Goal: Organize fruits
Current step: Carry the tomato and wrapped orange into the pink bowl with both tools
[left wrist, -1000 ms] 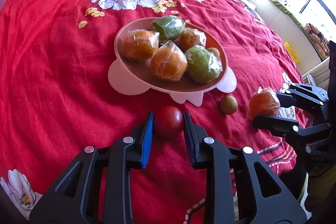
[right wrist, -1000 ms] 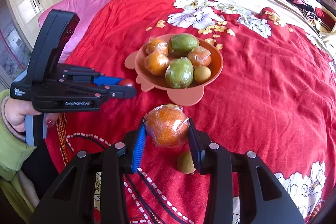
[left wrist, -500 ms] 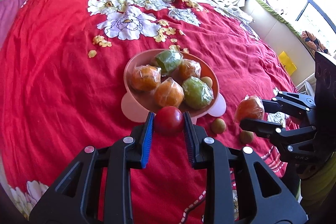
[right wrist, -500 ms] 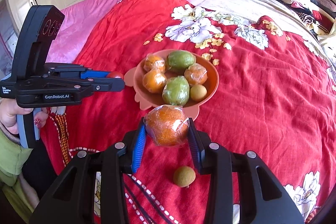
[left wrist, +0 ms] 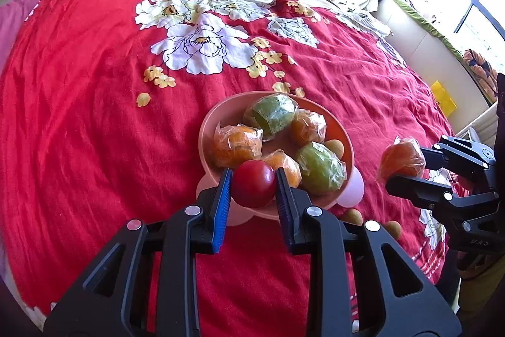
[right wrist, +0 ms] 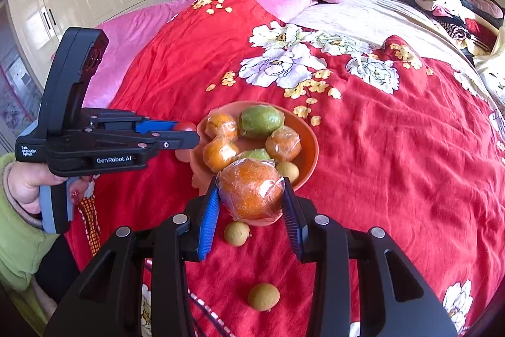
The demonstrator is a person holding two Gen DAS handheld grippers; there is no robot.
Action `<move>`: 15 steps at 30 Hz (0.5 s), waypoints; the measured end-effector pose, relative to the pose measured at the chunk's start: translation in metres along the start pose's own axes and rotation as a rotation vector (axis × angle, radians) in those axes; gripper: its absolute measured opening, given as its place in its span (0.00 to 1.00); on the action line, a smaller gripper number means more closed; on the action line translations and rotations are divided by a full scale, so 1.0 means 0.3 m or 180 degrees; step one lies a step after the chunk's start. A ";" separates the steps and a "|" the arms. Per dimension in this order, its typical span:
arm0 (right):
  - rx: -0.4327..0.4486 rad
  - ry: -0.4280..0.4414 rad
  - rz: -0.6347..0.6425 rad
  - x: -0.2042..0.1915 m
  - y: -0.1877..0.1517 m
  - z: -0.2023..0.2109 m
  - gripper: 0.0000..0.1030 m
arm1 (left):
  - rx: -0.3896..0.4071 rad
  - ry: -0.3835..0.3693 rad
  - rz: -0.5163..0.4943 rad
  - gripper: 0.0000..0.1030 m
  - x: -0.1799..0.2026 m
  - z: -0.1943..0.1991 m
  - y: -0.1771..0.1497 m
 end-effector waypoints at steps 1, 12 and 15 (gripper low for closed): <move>0.0001 -0.0003 -0.0002 0.002 0.003 -0.004 0.35 | -0.0001 0.0009 -0.0011 0.19 0.000 -0.005 0.002; -0.0023 0.0010 -0.0036 0.014 0.031 -0.064 0.35 | -0.0040 0.0030 0.0014 0.19 -0.019 -0.046 -0.006; -0.0038 0.0003 -0.0052 0.019 0.035 -0.079 0.35 | -0.0028 0.0034 0.0029 0.19 -0.023 -0.050 -0.006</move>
Point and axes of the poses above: each gripper's, at about its wrist camera, not at the fingertips, and z roughly against the way its jaws point, x to its right, y to its top, the point moved 1 cm from there along -z, roughly the way its jaws point, and after that the axes turned 14 degrees about x, right-handed, at the moved point
